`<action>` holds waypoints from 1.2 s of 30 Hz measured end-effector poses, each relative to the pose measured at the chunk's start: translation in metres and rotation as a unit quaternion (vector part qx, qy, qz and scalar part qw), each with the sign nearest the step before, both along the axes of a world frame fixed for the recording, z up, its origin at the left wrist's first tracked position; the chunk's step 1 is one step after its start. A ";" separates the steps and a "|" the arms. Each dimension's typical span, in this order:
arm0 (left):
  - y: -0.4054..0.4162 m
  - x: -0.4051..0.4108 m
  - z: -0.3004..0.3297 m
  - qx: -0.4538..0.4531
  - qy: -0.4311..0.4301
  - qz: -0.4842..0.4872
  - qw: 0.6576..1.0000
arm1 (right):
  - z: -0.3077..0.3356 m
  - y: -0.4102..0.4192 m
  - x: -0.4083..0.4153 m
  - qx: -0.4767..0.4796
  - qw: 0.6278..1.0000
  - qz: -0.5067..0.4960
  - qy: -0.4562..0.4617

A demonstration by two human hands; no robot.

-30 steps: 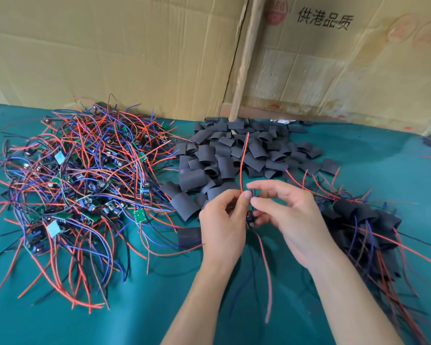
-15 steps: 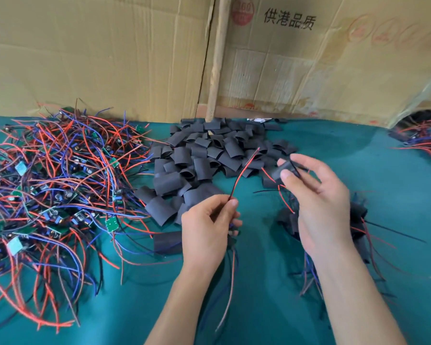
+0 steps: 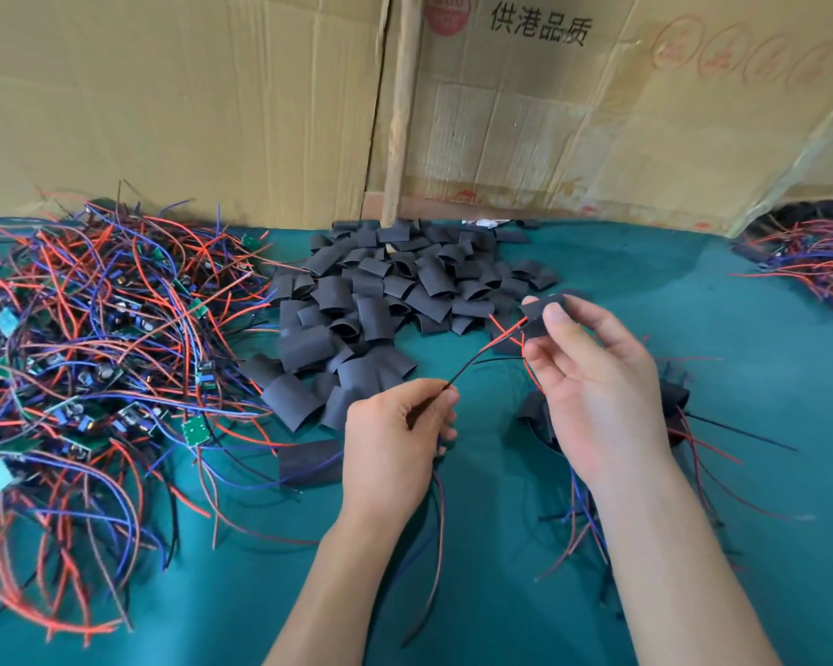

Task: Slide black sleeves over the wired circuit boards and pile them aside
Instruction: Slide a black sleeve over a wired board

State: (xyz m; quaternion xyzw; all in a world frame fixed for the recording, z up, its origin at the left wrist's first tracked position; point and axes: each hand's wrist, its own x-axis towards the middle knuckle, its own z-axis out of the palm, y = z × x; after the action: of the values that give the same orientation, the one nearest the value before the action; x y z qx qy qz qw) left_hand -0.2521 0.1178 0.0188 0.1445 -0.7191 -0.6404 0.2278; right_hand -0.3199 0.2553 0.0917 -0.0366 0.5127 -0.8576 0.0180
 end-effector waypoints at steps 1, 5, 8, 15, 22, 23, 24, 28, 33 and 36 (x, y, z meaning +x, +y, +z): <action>-0.001 -0.001 0.000 -0.004 -0.001 0.003 1.000 | 0.000 0.000 0.001 0.010 1.000 0.014 -0.001; -0.001 -0.001 -0.003 -0.014 -0.006 0.008 1.000 | 0.003 -0.002 0.005 0.035 0.998 0.049 0.005; -0.001 -0.001 -0.003 -0.018 -0.004 0.012 1.000 | 0.004 -0.002 0.005 0.017 0.998 0.052 -0.003; -0.003 -0.001 -0.005 -0.027 0.002 0.020 0.999 | 0.006 0.000 0.005 -0.072 0.994 0.074 -0.020; -0.003 -0.001 -0.006 -0.054 0.003 0.018 0.998 | -0.001 -0.002 0.003 0.027 0.999 0.034 0.033; -0.002 -0.001 -0.006 -0.061 0.004 0.018 0.998 | -0.002 -0.002 0.003 0.040 0.998 0.027 0.041; -0.003 0.000 -0.006 -0.066 0.006 0.018 0.998 | -0.003 -0.004 0.003 0.056 0.997 0.024 0.049; -0.004 0.001 -0.005 -0.071 0.015 0.026 0.997 | -0.011 -0.012 0.006 0.127 0.989 0.037 0.060; -0.005 0.005 -0.001 -0.103 0.027 0.026 0.994 | -0.024 -0.026 0.012 0.133 0.983 0.126 -0.008; -0.006 0.005 0.001 -0.087 0.003 0.017 0.996 | -0.028 -0.027 0.012 0.174 0.974 0.146 0.009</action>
State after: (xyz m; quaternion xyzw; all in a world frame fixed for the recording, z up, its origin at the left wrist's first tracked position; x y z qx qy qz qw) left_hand -0.2469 0.1122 0.0202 0.1345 -0.7688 -0.5720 0.2521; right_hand -0.3083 0.2286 0.0641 -0.1150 0.6435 -0.7428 0.1447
